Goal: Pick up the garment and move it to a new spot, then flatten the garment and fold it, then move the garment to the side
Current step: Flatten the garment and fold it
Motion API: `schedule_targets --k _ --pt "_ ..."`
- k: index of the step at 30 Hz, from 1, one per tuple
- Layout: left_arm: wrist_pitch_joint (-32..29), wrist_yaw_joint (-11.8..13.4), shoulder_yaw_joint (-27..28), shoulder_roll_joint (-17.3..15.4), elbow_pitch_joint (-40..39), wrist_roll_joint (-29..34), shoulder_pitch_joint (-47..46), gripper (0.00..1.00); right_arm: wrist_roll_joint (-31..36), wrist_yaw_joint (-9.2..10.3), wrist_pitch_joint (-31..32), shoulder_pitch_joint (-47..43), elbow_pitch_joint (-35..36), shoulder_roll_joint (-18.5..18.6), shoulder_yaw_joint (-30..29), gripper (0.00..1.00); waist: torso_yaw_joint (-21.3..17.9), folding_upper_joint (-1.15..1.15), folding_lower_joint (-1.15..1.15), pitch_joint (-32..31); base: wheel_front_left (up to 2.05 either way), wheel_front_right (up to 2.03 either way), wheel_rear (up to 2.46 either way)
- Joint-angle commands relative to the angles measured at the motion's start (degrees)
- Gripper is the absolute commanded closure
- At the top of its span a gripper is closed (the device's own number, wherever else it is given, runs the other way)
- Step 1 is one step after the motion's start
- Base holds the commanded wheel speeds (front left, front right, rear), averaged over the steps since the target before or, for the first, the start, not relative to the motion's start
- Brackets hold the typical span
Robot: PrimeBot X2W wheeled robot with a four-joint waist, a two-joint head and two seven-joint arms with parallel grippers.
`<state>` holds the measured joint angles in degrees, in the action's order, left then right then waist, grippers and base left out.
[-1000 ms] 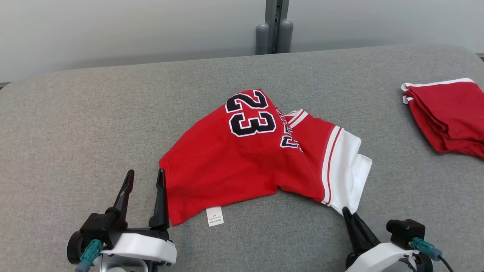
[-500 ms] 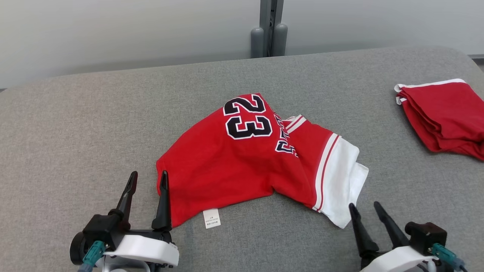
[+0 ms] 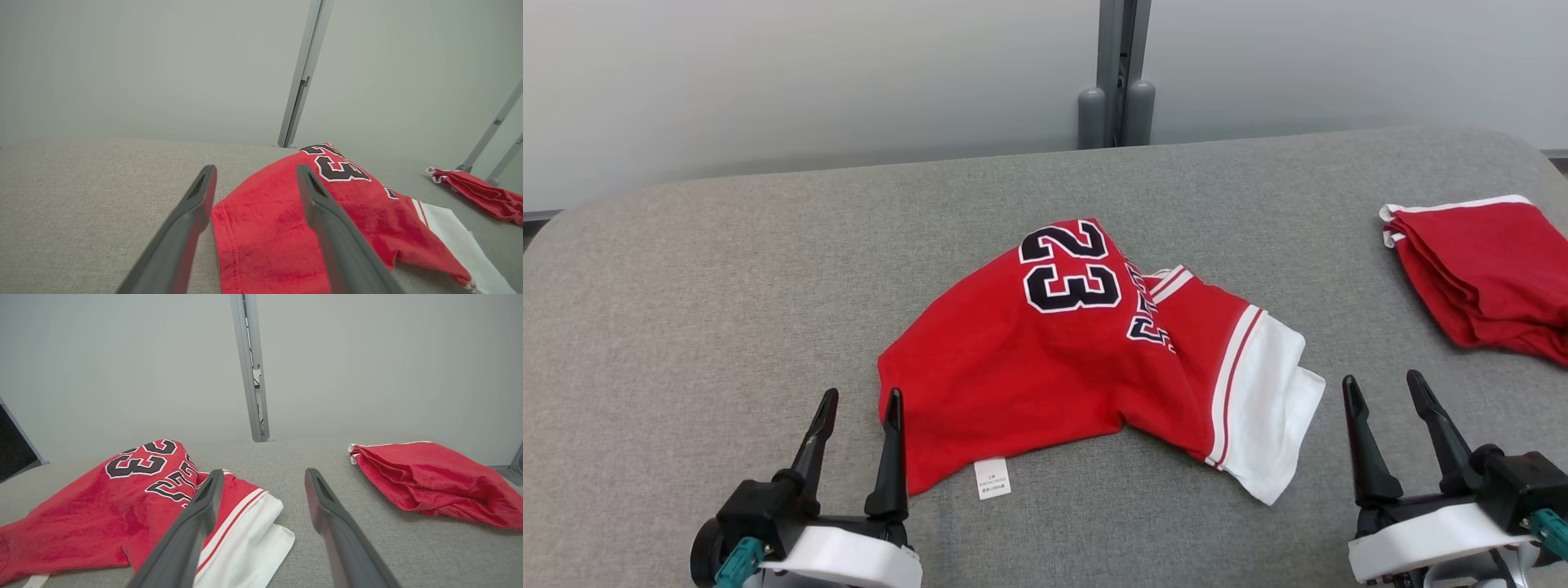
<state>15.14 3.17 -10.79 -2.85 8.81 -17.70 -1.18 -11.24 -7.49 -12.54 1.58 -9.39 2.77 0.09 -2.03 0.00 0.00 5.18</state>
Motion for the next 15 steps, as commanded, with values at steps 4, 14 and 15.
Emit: schedule_targets --k 4,14,15 --pt "0.0 0.3 -0.3 -0.2 0.1 -0.6 1.2 0.0 0.7 -0.01 -0.6 -1.2 2.8 0.3 0.3 0.0 1.2 0.0 0.0 -1.2 0.0 0.0 0.0" --pt "0.0 1.0 -1.1 -0.2 0.1 -1.2 2.9 0.0 0.0 -0.01 0.2 -1.6 3.4 0.3 1.0 0.0 2.9 0.0 0.0 -2.9 0.0 0.0 0.0" --pt "0.0 1.0 -1.2 -0.1 0.1 -1.2 2.9 0.0 0.0 -0.01 0.4 -1.6 3.4 0.3 1.2 0.0 3.1 0.0 0.0 -3.0 0.0 0.0 0.0"
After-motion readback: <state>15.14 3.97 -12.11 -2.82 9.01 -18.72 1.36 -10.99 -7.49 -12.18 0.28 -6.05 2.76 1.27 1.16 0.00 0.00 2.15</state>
